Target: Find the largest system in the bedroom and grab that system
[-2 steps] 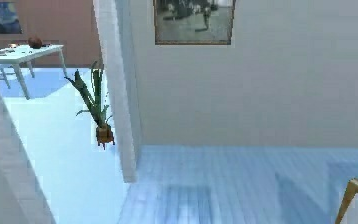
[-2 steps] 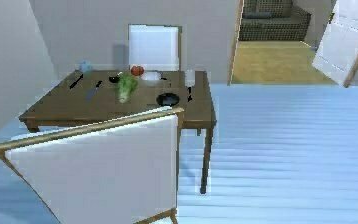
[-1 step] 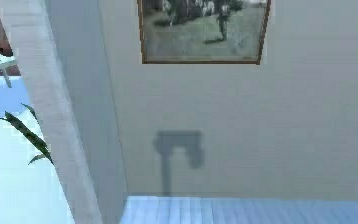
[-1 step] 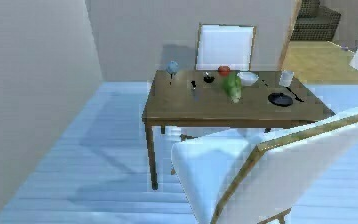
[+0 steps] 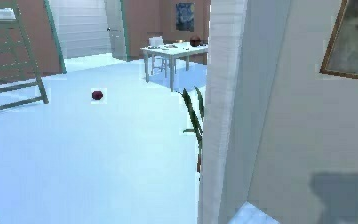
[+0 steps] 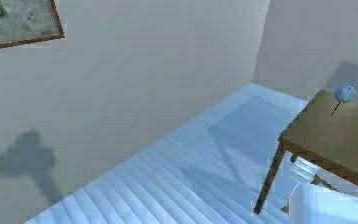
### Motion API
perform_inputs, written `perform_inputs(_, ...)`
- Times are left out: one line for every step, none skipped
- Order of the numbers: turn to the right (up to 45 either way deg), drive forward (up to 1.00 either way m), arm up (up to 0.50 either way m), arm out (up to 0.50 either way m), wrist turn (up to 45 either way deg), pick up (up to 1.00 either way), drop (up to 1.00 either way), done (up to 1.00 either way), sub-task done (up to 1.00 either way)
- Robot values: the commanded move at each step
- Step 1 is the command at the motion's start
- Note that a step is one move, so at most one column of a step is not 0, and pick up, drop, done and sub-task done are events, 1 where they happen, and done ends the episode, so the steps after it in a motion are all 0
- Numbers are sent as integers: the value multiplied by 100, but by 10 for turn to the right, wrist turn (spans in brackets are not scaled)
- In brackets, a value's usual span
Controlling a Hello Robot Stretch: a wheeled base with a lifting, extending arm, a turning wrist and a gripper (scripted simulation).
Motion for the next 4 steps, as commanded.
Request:
perform_inputs(-120,0,0,0,0,0,0,0,0)
perform_inputs(0,30,0,0,0,0,0,0,0)
perform_inputs(0,55,0,0,0,0,0,0,0)
perform_inputs(0,90,0,0,0,0,0,0,0)
